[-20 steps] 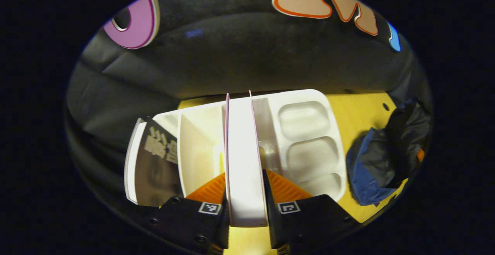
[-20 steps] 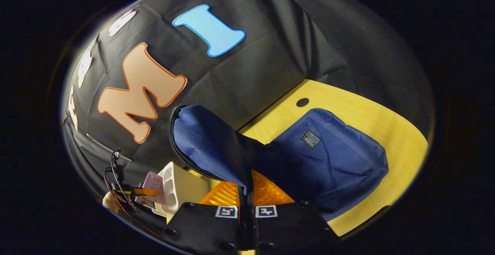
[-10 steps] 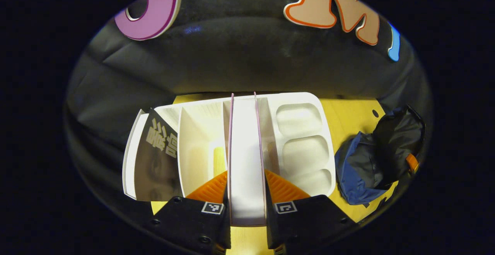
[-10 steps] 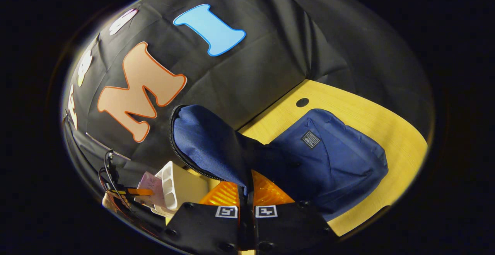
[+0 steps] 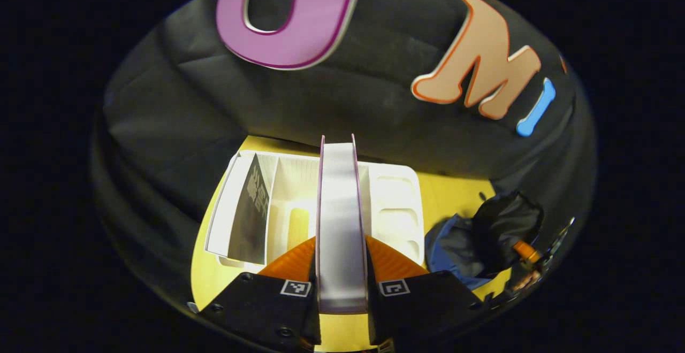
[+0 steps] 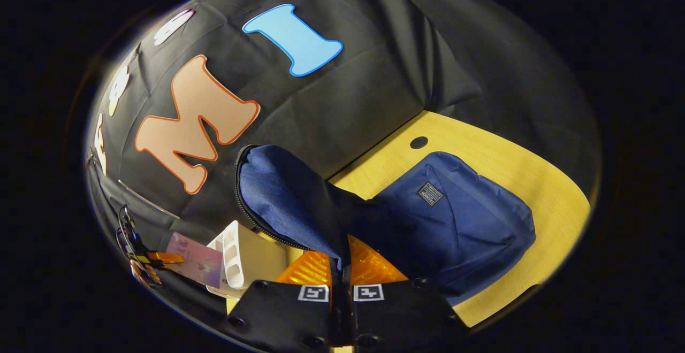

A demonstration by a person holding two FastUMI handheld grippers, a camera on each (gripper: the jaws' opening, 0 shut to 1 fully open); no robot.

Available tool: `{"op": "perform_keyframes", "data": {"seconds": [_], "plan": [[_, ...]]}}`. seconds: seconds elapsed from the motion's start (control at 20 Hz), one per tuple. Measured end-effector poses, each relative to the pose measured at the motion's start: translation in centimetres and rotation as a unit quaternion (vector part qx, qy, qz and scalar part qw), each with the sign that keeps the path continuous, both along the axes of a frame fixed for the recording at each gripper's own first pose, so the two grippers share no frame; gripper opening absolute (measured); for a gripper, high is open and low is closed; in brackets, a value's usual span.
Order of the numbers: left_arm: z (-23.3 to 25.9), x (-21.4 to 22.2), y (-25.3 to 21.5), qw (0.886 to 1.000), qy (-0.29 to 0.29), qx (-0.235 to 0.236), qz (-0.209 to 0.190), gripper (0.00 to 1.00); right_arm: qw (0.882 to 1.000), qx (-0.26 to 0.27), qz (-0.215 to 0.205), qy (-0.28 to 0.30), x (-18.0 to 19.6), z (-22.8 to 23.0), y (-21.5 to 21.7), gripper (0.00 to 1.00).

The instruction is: Open the schoolbag, grab two books from the bookshelf and put them into the schoolbag.

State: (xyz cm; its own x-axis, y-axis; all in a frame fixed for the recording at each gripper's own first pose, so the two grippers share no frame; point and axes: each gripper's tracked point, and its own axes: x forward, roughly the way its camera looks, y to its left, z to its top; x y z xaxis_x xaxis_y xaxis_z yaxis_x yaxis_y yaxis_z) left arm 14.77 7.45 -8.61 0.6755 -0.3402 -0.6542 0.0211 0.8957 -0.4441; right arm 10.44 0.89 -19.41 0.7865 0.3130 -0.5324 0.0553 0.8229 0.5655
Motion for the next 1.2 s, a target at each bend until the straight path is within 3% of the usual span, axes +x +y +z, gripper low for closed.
{"op": "perform_keyframes", "data": {"seconds": [0.05,0.25,0.5,0.7,1.2], "plan": [[1.0,-0.1,0.4,1.000,-0.004,-0.018,0.008,0.28,1.000,-0.001,0.001,0.000,0.0,0.0,0.0,0.05],[3.7,-0.9,1.9,0.996,-0.026,-0.075,0.035,0.30,1.000,0.000,0.001,0.002,0.0,0.0,0.0,0.03],[6.5,-2.4,1.0,0.987,-0.041,-0.153,0.036,0.30,1.000,-0.004,0.007,0.003,0.1,0.1,-0.1,0.05],[7.4,-3.3,-2.4,0.974,-0.031,-0.221,0.024,0.30,1.000,-0.003,0.010,0.005,0.0,0.1,0.0,0.03],[4.0,-2.8,-15.1,0.962,0.014,-0.271,-0.013,0.29,1.000,0.002,0.016,0.007,-0.1,0.2,-0.1,0.05]]}}
